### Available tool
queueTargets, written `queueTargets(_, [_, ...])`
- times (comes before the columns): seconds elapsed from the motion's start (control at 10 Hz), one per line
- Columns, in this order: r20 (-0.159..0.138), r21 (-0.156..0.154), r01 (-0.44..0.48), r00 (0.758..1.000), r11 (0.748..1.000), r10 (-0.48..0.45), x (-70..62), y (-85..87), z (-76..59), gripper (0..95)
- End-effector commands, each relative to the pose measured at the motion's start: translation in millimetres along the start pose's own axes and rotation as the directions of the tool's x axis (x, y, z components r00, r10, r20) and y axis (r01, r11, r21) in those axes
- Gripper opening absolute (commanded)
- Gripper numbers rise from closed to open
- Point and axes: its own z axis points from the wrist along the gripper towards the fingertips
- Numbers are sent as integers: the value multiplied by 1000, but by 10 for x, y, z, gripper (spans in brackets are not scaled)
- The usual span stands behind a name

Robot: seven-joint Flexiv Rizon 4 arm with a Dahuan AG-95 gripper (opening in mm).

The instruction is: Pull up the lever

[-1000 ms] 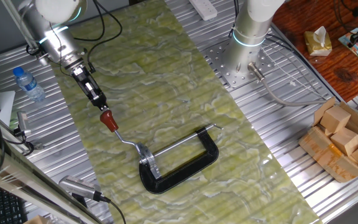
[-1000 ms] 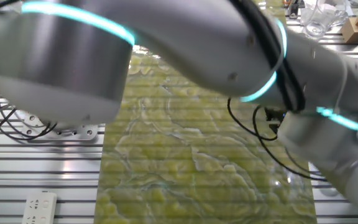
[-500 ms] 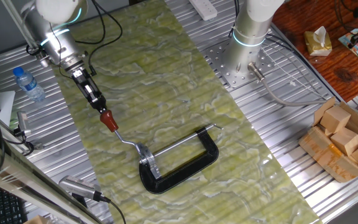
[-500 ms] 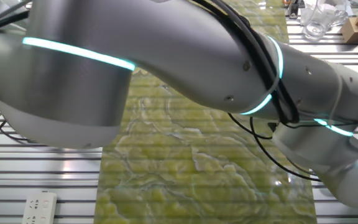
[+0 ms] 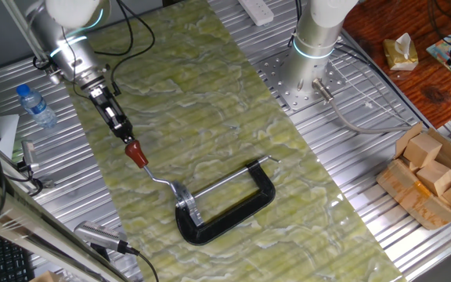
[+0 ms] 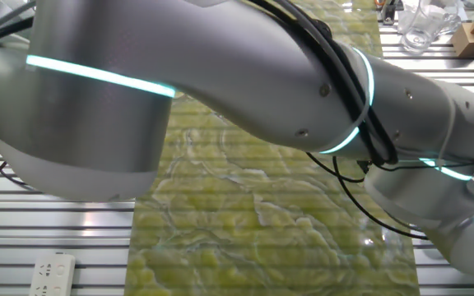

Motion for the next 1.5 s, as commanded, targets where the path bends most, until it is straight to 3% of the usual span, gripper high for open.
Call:
queueTargets(0.1, [0,14,-4,1000,1000,4,7,44,-16,0])
queueTargets(0.2, [2,16,15,1000,1000,-15,2,20,0,0])
queueTargets(0.6, [47,-28,99,994,995,-98,-31,-136,111,0])
queueTargets(1.0, [37,-12,18,999,1000,-17,-166,111,35,0])
queueTargets(1.1, [27,15,-20,999,1000,19,-193,262,-20,0])
queueTargets(1.2, [23,38,-9,1000,999,8,-191,273,-21,0])
queueTargets(1.5, [40,8,47,998,999,-47,-199,161,37,0])
